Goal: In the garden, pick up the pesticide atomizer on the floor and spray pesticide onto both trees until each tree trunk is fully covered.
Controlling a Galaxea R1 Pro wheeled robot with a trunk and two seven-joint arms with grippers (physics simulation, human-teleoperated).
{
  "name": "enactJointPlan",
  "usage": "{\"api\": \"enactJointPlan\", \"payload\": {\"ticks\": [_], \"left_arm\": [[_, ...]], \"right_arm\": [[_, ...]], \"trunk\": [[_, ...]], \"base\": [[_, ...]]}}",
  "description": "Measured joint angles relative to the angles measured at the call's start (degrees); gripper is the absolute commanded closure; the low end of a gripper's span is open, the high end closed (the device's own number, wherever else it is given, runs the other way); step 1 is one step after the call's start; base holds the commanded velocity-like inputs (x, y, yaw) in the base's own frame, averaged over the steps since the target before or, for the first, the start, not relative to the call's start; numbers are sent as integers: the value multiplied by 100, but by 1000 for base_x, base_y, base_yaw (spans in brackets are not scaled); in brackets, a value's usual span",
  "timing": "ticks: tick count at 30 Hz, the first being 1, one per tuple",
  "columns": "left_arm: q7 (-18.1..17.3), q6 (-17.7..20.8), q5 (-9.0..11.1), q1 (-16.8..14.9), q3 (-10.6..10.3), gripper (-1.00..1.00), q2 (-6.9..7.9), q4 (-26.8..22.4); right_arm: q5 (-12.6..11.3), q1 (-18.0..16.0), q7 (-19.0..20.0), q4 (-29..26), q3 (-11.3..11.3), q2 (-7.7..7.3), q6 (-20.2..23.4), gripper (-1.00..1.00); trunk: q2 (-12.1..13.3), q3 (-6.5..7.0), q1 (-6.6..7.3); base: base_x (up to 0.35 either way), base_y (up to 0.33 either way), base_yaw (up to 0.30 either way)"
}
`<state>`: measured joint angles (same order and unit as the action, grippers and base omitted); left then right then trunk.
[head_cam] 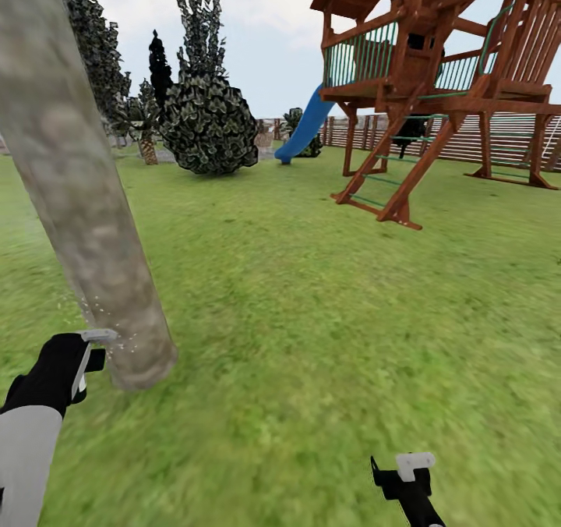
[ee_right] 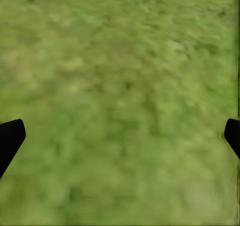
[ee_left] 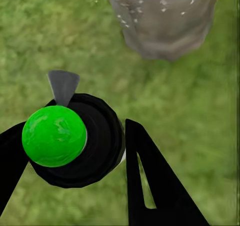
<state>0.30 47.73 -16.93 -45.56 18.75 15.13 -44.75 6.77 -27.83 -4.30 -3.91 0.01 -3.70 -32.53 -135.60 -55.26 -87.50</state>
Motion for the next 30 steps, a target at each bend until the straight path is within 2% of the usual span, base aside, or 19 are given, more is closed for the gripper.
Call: {"api": "enactJointPlan", "payload": {"ticks": [23, 30], "left_arm": [[0, 0, -8, -1, 0, 100, 0, 0], [2, 10, -9, 2, 0, 100, 2, -2]], "right_arm": [[0, 0, 0, 0, 0, 3, 0, -100], [1, -2, 0, 2, 0, 10, 0, -100]], "trunk": [[0, 0, -1], [0, 0, -1]], "base": [[86, -269, 2], [2, -269, 224]]}}
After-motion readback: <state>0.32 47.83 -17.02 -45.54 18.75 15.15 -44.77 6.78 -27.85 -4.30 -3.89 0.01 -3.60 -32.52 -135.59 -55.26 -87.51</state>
